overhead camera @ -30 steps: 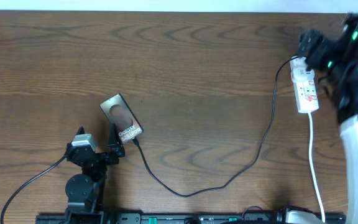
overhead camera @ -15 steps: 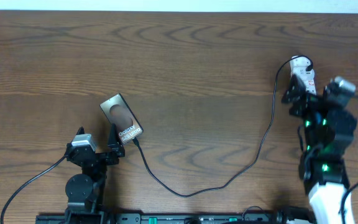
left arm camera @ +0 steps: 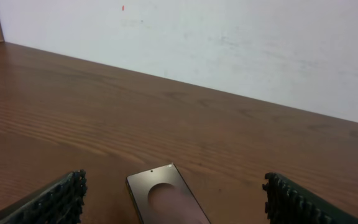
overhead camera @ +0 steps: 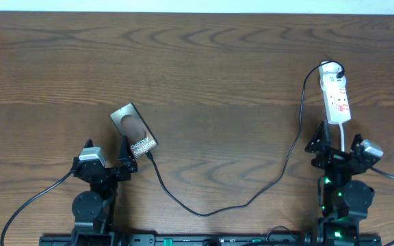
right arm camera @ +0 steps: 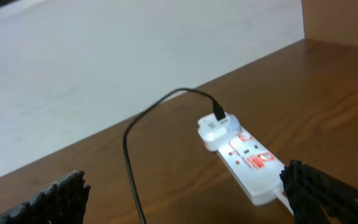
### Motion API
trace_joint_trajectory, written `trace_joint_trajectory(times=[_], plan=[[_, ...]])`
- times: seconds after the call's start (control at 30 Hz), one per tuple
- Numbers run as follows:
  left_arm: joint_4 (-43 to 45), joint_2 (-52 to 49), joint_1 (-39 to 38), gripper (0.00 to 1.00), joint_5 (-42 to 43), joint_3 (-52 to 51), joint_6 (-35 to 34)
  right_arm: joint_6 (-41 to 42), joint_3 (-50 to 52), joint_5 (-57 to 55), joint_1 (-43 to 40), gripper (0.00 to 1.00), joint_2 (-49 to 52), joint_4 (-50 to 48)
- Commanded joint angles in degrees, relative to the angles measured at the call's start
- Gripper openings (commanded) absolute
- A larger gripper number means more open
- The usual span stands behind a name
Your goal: Plug charger to phone and switch on socket
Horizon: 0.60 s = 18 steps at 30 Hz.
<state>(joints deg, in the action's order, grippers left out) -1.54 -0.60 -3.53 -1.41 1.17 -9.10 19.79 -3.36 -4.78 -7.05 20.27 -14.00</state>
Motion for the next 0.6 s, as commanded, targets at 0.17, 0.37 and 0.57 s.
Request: trace_joint_trajectory(times=[0.17,0.37,0.57], plan=[[-2.5,0.3,0.2,0.9,-0.5,-0.9,0.5,-1.9,3.0,-0.7,0.0,0.99,-10.2,10.3],[-2.5,0.4,0.2,0.89,-0.5,-0.9,0.5,-13.0,3.0,4.8,0.0,0.99,-19.9,17.2],[-2.5,0.4,0.2,0.89,-0.5,-0.9,0.5,-16.0,3.0,6.7,0.7,0.99,-20.0,18.3]])
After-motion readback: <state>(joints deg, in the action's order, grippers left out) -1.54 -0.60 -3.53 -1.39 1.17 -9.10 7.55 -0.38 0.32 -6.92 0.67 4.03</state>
